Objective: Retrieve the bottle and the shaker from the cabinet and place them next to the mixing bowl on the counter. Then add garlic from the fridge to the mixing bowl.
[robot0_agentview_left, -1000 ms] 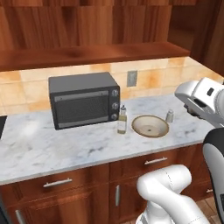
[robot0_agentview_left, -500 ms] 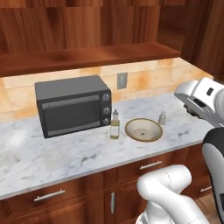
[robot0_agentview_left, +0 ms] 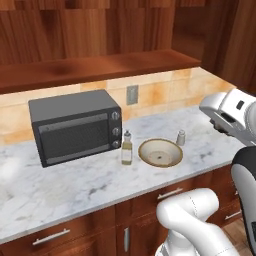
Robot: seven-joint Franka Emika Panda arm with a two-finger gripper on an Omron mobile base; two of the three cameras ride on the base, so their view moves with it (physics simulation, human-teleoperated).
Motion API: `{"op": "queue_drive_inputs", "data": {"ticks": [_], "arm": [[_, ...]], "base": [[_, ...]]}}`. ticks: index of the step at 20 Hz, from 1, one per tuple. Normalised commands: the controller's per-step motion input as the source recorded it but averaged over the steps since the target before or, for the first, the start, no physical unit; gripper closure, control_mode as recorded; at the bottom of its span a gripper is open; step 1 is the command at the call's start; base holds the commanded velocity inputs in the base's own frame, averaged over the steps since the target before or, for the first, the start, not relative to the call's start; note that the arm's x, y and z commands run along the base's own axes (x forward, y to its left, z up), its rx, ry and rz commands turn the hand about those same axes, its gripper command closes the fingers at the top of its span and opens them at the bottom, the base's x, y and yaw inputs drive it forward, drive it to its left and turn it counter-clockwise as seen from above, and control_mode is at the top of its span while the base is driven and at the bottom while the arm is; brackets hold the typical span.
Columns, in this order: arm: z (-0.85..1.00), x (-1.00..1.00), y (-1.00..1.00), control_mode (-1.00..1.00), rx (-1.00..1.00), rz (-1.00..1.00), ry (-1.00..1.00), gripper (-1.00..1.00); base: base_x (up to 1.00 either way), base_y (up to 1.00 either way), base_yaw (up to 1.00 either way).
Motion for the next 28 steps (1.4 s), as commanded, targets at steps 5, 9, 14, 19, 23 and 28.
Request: {"op": "queue_drive_inputs", "data": {"ticks": [5, 9, 14, 19, 23, 28], "arm": [[0.0, 0.0, 0.0, 1.0, 0.0, 0.0, 0.0, 1.0], [0.0, 0.0, 0.0, 1.0, 0.0, 0.0, 0.0, 1.0], [0.0, 0.18, -0.02, -1.0, 0.0, -0.07, 0.26, 1.0], [0.0, 0.42, -0.01, -1.0, 0.0, -0.1, 0.48, 1.0], [-0.02, 0.34, -0.11, -1.0, 0.01, -0.07, 0.46, 1.0], [-0.42, 0.1, -0.14, -1.0, 0.06, 0.0, 0.06, 1.0]], "base": [[0.31, -0.03, -0.14], [0.22, -0.01, -0.13], [0.04, -0.02, -0.05], [0.0, 0.0, 0.0], [0.0, 0.0, 0.0], [0.0, 0.0, 0.0]]}}
